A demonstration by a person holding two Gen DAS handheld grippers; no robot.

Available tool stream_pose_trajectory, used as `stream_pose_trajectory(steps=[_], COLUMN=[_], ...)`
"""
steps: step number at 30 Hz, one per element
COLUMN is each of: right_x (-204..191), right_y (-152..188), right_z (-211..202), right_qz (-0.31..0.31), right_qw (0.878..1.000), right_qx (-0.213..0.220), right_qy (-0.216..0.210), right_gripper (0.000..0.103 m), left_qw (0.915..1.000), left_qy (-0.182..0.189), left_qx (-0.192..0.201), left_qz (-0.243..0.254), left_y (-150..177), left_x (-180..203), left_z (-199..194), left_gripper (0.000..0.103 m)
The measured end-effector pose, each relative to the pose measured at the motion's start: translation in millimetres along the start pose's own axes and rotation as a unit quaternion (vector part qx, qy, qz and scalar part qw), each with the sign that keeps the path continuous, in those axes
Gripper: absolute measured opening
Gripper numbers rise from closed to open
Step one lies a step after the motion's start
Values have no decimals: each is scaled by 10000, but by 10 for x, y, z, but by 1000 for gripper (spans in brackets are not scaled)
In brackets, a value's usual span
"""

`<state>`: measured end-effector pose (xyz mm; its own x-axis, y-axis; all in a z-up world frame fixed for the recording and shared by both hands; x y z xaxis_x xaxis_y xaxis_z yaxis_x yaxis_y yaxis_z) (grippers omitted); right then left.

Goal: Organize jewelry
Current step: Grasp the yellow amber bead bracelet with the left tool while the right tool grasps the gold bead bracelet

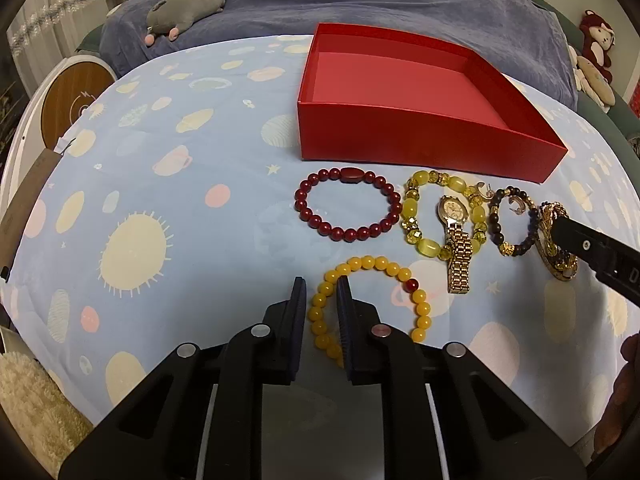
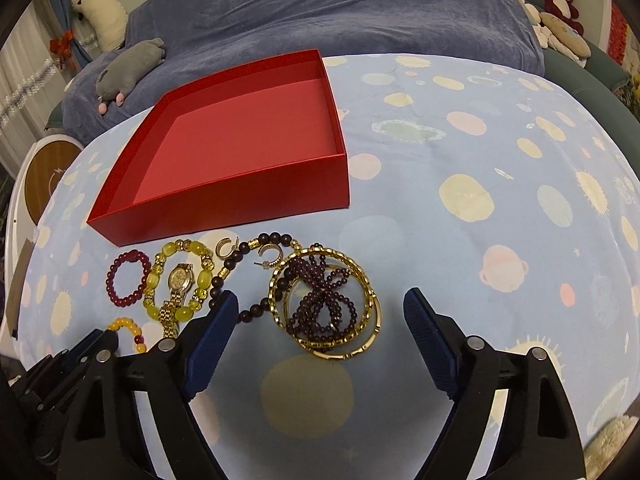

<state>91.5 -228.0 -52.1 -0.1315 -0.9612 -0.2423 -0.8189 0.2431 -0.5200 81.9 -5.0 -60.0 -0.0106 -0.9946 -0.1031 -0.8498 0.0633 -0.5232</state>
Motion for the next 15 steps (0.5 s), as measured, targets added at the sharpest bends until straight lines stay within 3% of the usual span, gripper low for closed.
stream_pose_trajectory(steps=[7, 15], right_x=[-18, -50], right_y=[-47, -15], right_z=[167, 8], right_qz=[-94, -142], right_qw=[9999, 9999], right_qx=[-137, 61], right_qy=[20, -36], right_gripper=[56, 56], left_qw=[10000, 9999], left_qy=[37, 78], left_qx=[4, -43], left_qz=[-10, -104], left_y=[-4, -1], left_x=[-22, -48], left_z=[4, 0], left_gripper=[10, 9])
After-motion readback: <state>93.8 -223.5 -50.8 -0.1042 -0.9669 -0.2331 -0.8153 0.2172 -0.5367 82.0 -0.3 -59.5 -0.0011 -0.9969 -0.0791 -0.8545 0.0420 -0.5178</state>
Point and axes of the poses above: each gripper's, at about its wrist camera, not at the fingertips, and z roughly the way its jaws point, x to its right, y to its underside, the point moved 3 cm from there along z, roughly the way its jaws point, and after that the axes turned 7 degrees about -y, right-handed, at the moved point
